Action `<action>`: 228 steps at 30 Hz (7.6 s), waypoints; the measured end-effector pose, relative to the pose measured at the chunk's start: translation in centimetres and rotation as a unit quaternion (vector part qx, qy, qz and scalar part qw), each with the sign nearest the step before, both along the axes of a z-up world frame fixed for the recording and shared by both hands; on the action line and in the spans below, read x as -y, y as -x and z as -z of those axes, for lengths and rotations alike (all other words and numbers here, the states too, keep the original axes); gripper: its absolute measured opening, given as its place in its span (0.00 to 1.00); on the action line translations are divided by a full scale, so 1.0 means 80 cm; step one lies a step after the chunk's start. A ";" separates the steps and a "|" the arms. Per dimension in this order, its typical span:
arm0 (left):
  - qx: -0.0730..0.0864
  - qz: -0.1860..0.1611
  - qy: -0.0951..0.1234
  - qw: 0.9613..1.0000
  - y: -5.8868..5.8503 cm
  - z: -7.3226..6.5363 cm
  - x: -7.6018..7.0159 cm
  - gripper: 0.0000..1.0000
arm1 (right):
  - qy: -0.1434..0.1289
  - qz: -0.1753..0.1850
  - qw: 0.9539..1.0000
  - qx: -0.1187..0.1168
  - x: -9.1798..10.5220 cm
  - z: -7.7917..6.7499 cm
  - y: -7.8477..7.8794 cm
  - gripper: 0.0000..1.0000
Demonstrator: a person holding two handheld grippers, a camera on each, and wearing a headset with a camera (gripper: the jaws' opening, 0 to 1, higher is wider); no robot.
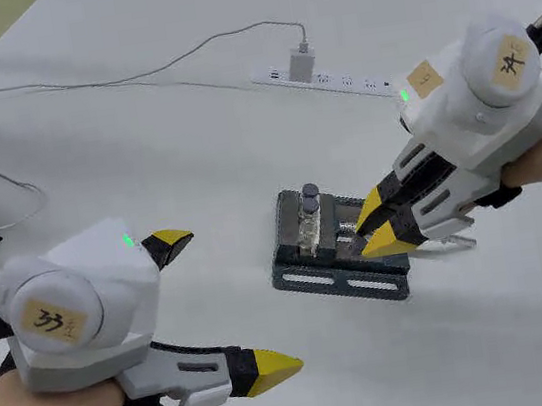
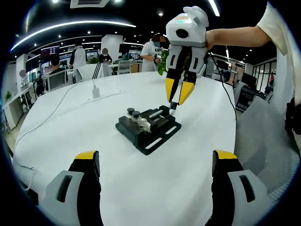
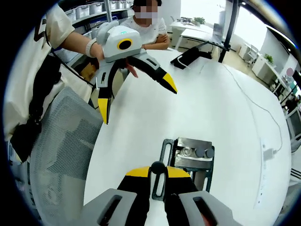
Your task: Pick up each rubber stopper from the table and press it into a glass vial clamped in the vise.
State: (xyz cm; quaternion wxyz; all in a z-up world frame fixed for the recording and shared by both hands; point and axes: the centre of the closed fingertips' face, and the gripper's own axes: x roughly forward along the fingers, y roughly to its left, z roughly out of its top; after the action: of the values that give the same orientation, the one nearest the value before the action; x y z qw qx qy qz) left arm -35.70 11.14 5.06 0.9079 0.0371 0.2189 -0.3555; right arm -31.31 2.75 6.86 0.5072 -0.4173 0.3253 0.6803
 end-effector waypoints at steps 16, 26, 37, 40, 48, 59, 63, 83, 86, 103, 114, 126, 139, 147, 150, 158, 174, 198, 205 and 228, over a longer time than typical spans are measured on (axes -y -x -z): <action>-0.002 -0.015 -0.002 1.000 0.000 0.001 -0.014 0.99 | 0.031 -0.086 0.994 0.068 -0.020 0.001 -0.039 0.05; -0.003 -0.018 -0.004 1.000 -0.001 0.003 -0.018 0.99 | 0.059 -0.169 0.978 0.104 -0.034 0.010 -0.052 0.05; -0.010 -0.021 -0.002 1.000 0.001 0.010 -0.019 0.99 | 0.075 -0.244 0.960 0.114 -0.042 0.029 -0.043 0.05; -0.011 -0.022 0.001 1.000 0.001 0.010 -0.018 0.99 | 0.078 -0.253 0.957 0.115 -0.041 0.031 -0.042 0.05; -0.012 -0.026 0.003 1.000 -0.002 0.012 -0.020 0.99 | 0.082 -0.259 0.956 0.109 -0.045 0.039 -0.045 0.05; -0.014 -0.028 0.007 0.999 -0.002 0.015 -0.021 0.99 | 0.087 -0.253 0.958 0.102 -0.046 0.046 -0.041 0.05; -0.016 -0.027 0.007 0.999 -0.002 0.017 -0.021 0.99 | 0.089 -0.251 0.959 0.099 -0.046 0.047 -0.044 0.05; -0.019 -0.025 0.011 0.999 -0.002 0.021 -0.019 0.99 | 0.144 -0.186 0.969 0.072 -0.052 0.051 -0.050 0.05; -0.019 -0.026 0.011 0.999 -0.002 0.021 -0.020 0.99 | 0.152 -0.176 0.970 0.067 -0.052 0.052 -0.052 0.05; -0.017 -0.021 0.011 1.000 -0.004 0.018 -0.014 0.99 | 0.168 -0.083 0.981 0.052 -0.048 0.054 -0.053 0.03; -0.016 -0.022 0.016 0.999 -0.005 0.016 -0.012 0.98 | 0.154 -0.023 0.987 0.037 -0.046 0.052 -0.047 0.03; -0.016 -0.023 0.013 1.000 -0.006 0.015 -0.014 0.98 | 0.141 -0.039 0.988 0.043 -0.045 0.050 -0.044 0.05; -0.016 -0.023 0.009 1.000 -0.007 0.015 -0.017 0.99 | 0.135 -0.064 0.988 0.047 -0.049 0.051 -0.050 0.07; -0.016 -0.020 0.008 1.000 -0.007 0.015 -0.016 0.99 | 0.131 -0.075 0.987 0.052 -0.049 0.052 -0.051 0.07; -0.016 -0.020 0.007 1.000 -0.007 0.016 -0.016 0.99 | 0.130 -0.076 0.987 0.053 -0.049 0.051 -0.049 0.07; -0.017 -0.019 0.007 1.000 -0.006 0.017 -0.017 0.98 | 0.130 -0.084 0.986 0.056 -0.049 0.052 -0.050 0.08; -0.019 -0.019 0.009 1.000 -0.003 0.015 -0.014 0.98 | 0.123 -0.084 0.987 0.064 -0.051 0.051 -0.057 0.12; -0.016 -0.018 0.010 1.000 -0.010 0.014 -0.015 0.98 | 0.108 -0.061 0.992 0.034 -0.044 0.029 -0.050 0.11; -0.019 -0.019 0.009 1.000 -0.009 0.016 -0.015 0.98 | 0.104 -0.048 0.993 0.023 -0.044 0.031 -0.045 0.04; -0.030 -0.017 0.007 0.999 -0.006 0.027 -0.016 0.98 | 0.107 -0.040 0.993 0.007 -0.047 0.045 -0.047 0.00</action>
State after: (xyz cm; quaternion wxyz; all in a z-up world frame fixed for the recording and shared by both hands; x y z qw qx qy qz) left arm -35.21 12.42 2.92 0.9070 0.0162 0.2439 -0.3429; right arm -27.52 6.54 3.22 0.4343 -0.4867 0.3758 0.6583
